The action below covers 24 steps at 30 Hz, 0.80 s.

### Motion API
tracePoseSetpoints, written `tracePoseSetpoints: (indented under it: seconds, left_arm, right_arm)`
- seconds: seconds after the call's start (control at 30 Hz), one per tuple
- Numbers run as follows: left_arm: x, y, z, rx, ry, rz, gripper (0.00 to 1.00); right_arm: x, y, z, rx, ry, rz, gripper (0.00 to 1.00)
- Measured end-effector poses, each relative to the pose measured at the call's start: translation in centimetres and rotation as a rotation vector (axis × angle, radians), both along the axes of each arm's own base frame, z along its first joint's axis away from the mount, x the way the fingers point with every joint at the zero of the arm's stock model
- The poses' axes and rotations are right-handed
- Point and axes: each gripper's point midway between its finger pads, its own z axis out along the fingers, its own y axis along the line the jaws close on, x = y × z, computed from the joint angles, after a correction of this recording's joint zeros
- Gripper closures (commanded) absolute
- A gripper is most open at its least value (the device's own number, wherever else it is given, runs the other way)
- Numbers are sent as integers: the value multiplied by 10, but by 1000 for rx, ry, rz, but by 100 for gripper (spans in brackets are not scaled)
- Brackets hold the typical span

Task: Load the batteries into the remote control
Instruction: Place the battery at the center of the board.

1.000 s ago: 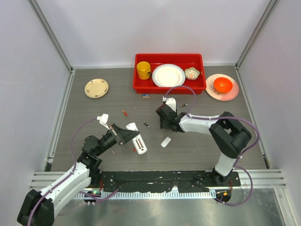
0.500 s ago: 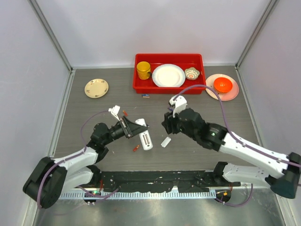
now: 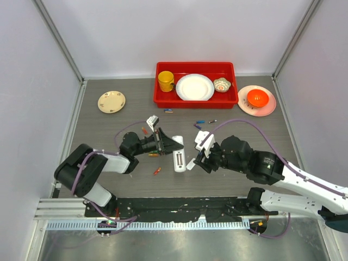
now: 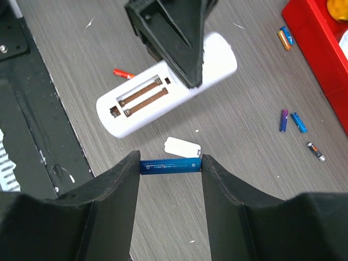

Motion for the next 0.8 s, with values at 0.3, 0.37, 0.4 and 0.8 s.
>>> tracePoseSetpoints:
  seconds: [0.3, 0.37, 0.4, 0.8]
  left_arm:
    - [-11, -14, -20, 23, 103, -83, 100]
    - [-10, -14, -20, 20, 100, -75, 100]
    - [-10, -14, -20, 20, 101, -72, 100]
    - [-29, 5, -14, 7, 44, -30, 99]
  right_arm:
    - [-1, -5, -4, -24, -63, 48, 99]
    - [3, -7, -9, -33, -69, 19, 99]
    - [6, -8, -12, -42, -71, 5, 99]
    - [91, -49, -121, -202, 245, -478, 99]
